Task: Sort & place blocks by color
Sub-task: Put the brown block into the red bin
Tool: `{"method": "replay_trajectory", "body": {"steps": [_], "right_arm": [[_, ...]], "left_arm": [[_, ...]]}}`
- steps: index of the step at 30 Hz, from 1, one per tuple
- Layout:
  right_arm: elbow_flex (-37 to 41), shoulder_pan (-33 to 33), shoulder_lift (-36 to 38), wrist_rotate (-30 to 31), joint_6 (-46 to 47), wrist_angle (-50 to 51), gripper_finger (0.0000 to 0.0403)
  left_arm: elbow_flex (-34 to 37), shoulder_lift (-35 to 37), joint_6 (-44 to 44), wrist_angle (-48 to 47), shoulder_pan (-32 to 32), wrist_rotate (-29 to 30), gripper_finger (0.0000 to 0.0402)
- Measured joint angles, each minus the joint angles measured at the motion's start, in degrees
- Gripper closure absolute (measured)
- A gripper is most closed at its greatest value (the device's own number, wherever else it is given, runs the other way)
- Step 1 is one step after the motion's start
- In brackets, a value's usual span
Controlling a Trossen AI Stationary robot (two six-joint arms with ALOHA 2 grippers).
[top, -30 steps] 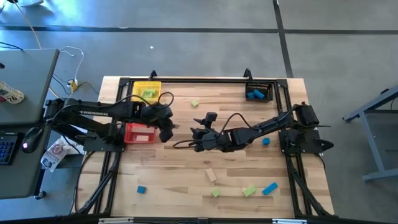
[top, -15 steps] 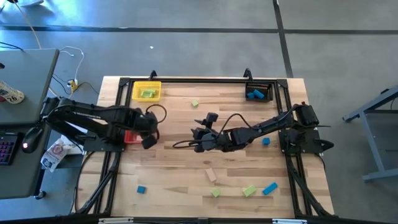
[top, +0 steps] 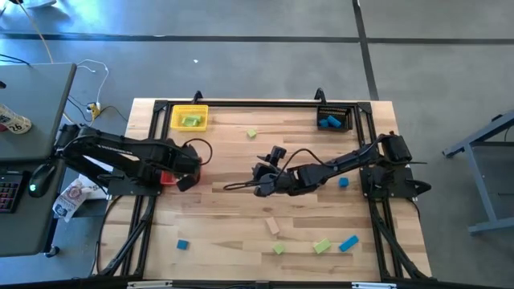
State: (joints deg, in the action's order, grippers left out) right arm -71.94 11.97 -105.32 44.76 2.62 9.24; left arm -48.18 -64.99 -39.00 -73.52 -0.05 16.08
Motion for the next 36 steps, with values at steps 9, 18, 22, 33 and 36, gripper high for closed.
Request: {"method": "replay_trajectory", "body": {"steps": [9, 18, 22, 33, 36], "right_arm": [[0.00, -0.29, 0.00, -3.76, 0.31, 0.90, 0.0201], [0.00, -0.18, 0.00, -26.25, 13.08, 6.72, 0.0201], [0.00, 0.03, 0.00, -35.53, 19.66, 9.32, 0.0201], [0.00, 5.43, -0.02, -41.26, 26.69, 11.97, 0.0201], [0.00, 7.01, -0.02, -43.99, 29.77, 12.58, 0.0201]], "left_arm": [[0.00, -7.74, 2.49, -0.12, 2.47, -0.53, 0.0361], [0.00, -11.30, 3.65, -0.20, 4.30, -0.52, 0.0320], [0.00, -11.71, 4.39, -0.20, 4.30, -0.46, 0.0300], [0.00, -11.43, 5.35, -0.22, 4.33, -0.17, 0.0277], [0.00, -11.42, 5.77, -0.22, 4.33, -0.17, 0.0281]]}}
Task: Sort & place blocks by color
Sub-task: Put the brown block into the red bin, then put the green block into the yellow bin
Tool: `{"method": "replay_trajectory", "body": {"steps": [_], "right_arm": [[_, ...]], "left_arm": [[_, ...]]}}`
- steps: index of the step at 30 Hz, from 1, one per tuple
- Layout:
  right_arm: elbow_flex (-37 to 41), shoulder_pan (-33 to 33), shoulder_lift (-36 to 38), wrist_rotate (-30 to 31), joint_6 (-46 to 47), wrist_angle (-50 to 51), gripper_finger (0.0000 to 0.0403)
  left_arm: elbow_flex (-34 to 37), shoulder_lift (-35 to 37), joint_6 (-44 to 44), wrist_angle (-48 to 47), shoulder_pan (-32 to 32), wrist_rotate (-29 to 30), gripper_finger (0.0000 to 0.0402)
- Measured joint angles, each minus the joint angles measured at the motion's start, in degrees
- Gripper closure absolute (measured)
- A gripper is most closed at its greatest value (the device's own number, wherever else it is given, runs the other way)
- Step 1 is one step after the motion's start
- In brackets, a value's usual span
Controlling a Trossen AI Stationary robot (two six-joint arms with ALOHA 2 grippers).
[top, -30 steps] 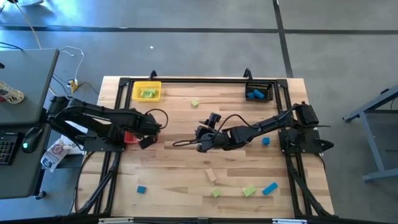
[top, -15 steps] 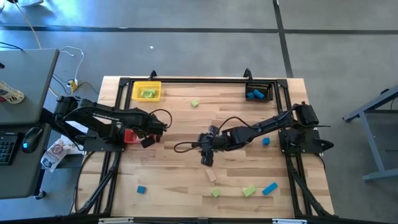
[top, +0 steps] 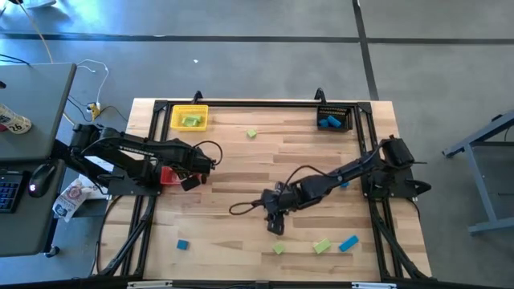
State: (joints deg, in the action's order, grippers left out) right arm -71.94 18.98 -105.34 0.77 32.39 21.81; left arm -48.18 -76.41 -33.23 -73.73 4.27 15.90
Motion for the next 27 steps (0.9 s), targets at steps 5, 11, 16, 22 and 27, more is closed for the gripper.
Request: {"method": "replay_trajectory", "body": {"steps": [5, 11, 16, 22, 27], "right_arm": [[0.00, 3.45, 0.00, -2.29, 0.21, 1.87, 0.0201], [0.00, 6.92, 0.00, -2.95, 0.23, 2.02, 0.0201], [0.00, 9.31, 0.00, -2.94, -0.89, 1.25, 0.0201], [0.00, 11.78, 0.00, -0.06, -10.49, 1.02, 0.0201], [0.00, 12.70, 0.00, 1.16, -17.11, 0.10, 0.0201]], "left_arm": [[-0.02, 0.38, 0.48, 0.02, -0.34, -0.12, 0.0284], [-0.02, 1.07, 0.47, 0.12, -1.17, -0.26, 0.0284], [-1.37, 2.49, -0.50, 0.03, -2.15, -0.24, 0.0284], [-5.78, 3.44, -2.22, 0.30, -3.99, -0.24, 0.0284], [-9.13, 3.42, -3.00, 0.37, -6.03, -0.26, 0.0284]]}}
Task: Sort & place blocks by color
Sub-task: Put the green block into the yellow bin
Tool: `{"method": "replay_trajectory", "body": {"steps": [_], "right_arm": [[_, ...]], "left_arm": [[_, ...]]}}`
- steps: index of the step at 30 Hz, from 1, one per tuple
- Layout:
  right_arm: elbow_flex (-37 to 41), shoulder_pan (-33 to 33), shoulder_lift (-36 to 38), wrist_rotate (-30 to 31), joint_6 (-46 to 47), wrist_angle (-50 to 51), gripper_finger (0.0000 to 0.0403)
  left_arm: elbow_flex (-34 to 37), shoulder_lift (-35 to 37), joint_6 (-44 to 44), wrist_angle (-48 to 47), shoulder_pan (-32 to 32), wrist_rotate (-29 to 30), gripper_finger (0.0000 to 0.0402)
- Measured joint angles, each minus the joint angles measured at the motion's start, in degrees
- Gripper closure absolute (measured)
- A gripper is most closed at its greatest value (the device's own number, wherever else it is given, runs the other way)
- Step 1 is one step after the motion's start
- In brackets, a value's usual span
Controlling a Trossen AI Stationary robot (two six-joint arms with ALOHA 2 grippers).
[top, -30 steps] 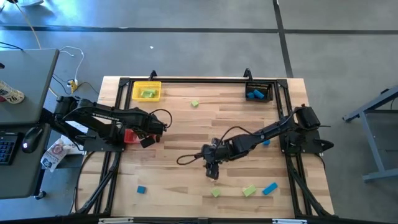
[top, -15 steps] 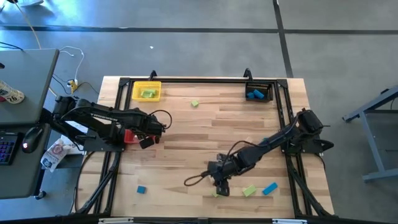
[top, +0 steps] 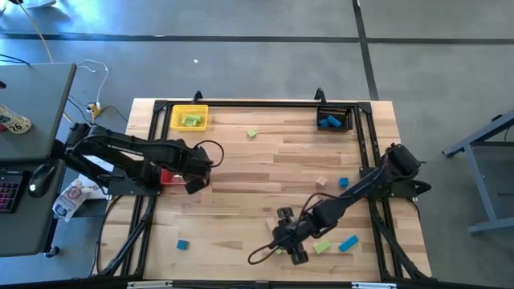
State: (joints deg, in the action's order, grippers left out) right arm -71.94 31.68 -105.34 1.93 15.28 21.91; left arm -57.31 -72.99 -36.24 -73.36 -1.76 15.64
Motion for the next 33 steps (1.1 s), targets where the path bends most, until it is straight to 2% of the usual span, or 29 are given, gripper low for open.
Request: {"method": "replay_trajectory", "body": {"steps": [11, 33], "right_arm": [[0.00, 0.24, -2.17, -2.83, -10.02, -3.10, 0.0201], [0.01, 0.34, -10.19, -4.08, -10.83, -6.30, 0.0202]], "left_arm": [[-2.04, -0.02, -2.79, 0.02, -0.98, -0.98, 0.0284], [-2.04, -0.04, -2.77, 0.15, -0.98, -1.55, 0.0284]]}}
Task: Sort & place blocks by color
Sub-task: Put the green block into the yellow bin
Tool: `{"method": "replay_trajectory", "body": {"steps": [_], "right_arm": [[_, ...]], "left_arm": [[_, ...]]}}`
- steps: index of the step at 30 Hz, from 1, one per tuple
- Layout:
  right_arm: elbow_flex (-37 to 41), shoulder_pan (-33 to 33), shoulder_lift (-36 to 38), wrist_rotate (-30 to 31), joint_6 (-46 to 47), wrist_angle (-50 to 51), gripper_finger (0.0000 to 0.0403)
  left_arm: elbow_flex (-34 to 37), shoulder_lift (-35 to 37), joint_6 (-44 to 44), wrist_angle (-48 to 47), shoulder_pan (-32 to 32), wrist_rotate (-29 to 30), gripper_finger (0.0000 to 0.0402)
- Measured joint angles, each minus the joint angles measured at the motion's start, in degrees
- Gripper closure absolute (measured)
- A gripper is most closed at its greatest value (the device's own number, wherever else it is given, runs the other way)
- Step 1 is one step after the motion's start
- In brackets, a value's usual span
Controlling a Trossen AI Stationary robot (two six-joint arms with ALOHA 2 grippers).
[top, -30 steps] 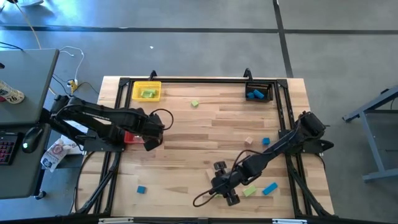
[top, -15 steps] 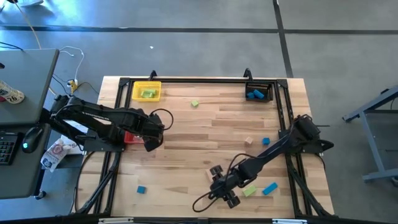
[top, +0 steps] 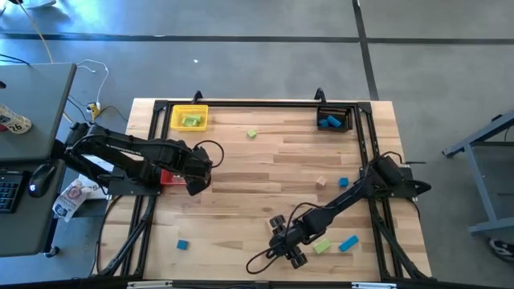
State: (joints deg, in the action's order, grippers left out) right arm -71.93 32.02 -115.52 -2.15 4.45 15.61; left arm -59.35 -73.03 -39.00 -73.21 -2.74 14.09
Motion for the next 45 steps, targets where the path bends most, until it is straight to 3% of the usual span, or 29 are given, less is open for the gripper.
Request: {"method": "replay_trajectory", "body": {"steps": [3, 10, 24, 33, 38, 45], "right_arm": [[0.01, 0.03, 0.00, 0.06, 1.05, 0.01, 0.0216], [-0.01, 0.01, 0.00, 0.19, 5.81, -0.30, 0.0299], [0.01, -4.34, 5.05, 15.50, 10.86, -2.36, 0.0299], [0.01, -9.67, 9.56, 27.33, 5.81, -4.37, 0.0297], [0.01, -12.36, 11.11, 29.06, 0.94, -4.96, 0.0296], [0.01, -15.36, 11.37, 30.02, -7.64, -7.75, 0.0296]], "left_arm": [[0.00, 0.00, 0.13, 0.00, 0.00, 0.00, 0.0284], [0.00, -0.02, 0.56, 0.18, 0.00, 0.34, 0.0284], [0.00, -0.02, 17.23, 10.12, 0.00, 0.68, 0.0284], [0.00, -0.02, 18.69, 20.44, 0.31, -2.11, 0.0284], [0.00, -0.02, 16.79, 22.66, 1.60, -8.05, 0.0283], [0.00, -0.02, 16.47, 23.57, 4.94, -8.98, 0.0240]]}}
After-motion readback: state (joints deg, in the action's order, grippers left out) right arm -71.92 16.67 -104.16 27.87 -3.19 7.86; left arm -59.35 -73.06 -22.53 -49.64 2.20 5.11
